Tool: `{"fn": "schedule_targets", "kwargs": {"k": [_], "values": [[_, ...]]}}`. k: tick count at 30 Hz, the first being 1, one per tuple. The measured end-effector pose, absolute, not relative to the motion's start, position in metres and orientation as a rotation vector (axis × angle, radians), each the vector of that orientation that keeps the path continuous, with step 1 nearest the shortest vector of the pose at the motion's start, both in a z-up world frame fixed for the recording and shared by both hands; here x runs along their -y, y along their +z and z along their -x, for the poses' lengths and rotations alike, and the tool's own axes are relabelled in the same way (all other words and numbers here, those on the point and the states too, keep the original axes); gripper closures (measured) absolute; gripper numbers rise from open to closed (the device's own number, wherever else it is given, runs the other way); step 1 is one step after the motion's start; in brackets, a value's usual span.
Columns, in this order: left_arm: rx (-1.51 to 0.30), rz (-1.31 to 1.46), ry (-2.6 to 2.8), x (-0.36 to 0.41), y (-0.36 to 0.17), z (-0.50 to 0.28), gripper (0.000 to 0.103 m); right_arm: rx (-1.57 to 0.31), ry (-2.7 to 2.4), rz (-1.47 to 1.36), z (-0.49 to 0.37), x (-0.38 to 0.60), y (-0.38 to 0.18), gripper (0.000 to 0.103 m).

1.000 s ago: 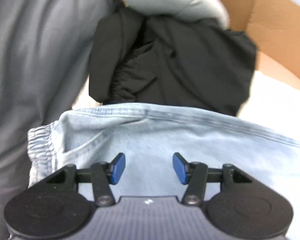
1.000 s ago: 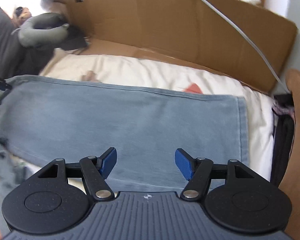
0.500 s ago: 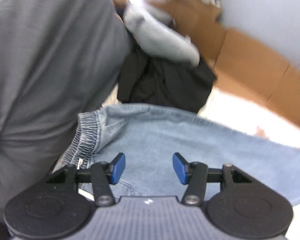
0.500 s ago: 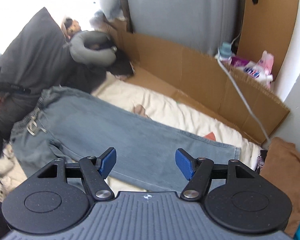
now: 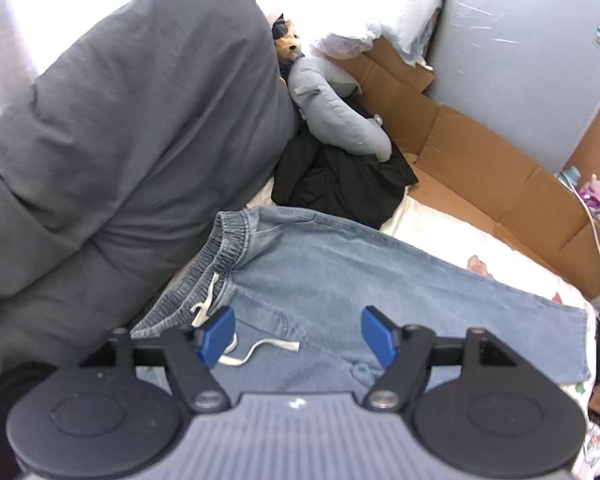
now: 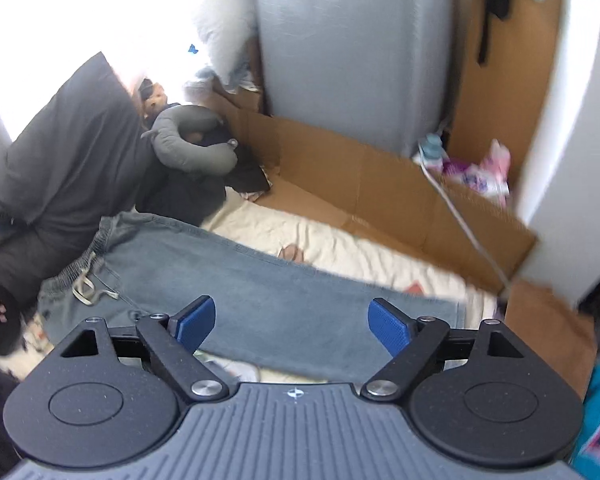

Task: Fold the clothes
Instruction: 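Move the right tool to a jeans leg hem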

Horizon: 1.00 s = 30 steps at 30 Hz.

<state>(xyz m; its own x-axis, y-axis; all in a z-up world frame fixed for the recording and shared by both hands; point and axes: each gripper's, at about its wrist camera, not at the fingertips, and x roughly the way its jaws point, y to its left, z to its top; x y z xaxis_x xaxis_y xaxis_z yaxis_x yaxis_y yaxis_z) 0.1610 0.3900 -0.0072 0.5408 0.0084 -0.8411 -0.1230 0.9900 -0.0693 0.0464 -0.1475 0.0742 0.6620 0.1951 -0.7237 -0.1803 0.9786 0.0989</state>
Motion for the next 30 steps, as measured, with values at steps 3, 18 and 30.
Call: {"fn": "schedule_targets", "kwargs": {"k": [3,18,30], "values": [[-1.002,0.14,0.061,-0.391,0.001,-0.149,0.026,-0.793,0.155,-0.106,-0.024,0.149,0.084,0.001],[-0.997,0.1,0.076,-0.395,0.024,-0.106,0.022,-0.713,0.175,-0.305,0.039,0.177,0.089,0.001],[-1.017,0.057,0.038,-0.37,-0.008,-0.088,0.021,-0.773,0.123,-0.516,0.049,0.176,-0.017,0.02]]}}
